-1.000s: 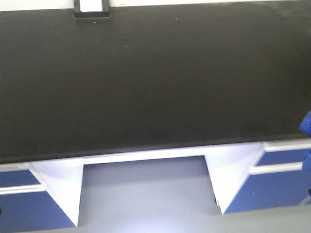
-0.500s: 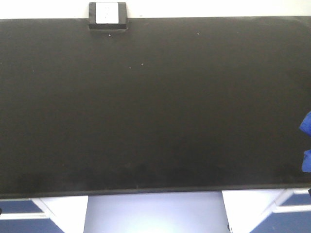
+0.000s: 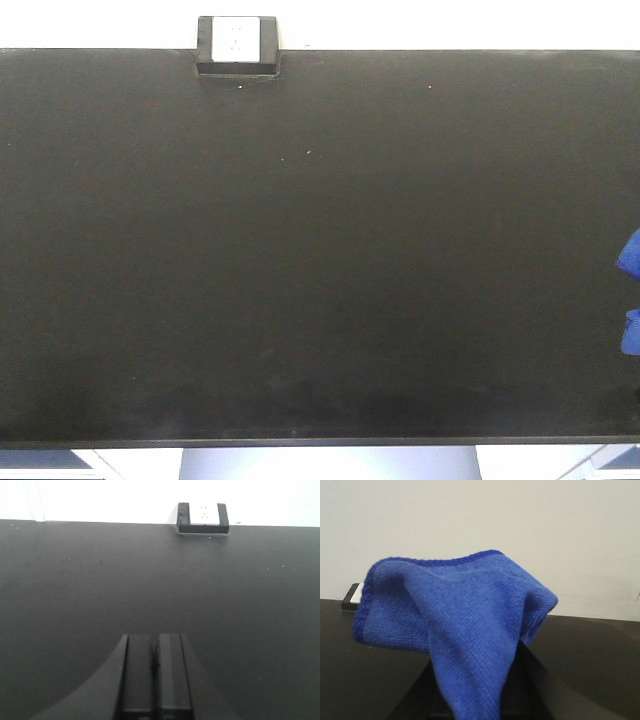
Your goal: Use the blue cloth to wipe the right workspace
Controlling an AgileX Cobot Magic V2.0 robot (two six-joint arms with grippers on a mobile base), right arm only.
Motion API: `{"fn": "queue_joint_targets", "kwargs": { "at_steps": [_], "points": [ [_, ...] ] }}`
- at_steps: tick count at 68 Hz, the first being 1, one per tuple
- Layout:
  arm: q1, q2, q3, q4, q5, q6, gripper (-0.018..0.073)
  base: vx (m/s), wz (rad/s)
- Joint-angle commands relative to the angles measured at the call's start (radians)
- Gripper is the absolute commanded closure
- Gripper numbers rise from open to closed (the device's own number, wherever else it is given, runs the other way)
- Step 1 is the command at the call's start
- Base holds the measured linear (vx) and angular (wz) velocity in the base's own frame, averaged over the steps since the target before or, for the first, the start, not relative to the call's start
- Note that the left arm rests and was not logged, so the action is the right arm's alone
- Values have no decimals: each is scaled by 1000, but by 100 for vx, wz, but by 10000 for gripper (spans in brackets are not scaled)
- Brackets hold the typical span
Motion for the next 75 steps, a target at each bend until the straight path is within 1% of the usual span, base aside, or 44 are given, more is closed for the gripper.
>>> {"fn": "queue_joint_targets", "kwargs": {
  "at_steps": [1, 41, 48, 56, 60, 65, 71, 75],
  "points": [
    [1, 11, -28, -1, -90, -4, 559, 5, 5],
    [0, 11, -28, -3, -90, -6, 559, 1, 0],
    [0, 11, -28, 12, -90, 23, 559, 0, 0],
    [0, 11, -32, 52, -90, 68, 559, 0, 0],
    [0, 22, -57, 64, -64, 80, 559, 0, 0],
    [0, 67, -119, 71, 15, 79, 561, 0, 0],
    [0, 183, -231, 67, 149, 79, 561, 0, 0],
    [0, 273, -299, 53, 210, 79, 561, 0, 0]
  ]
}}
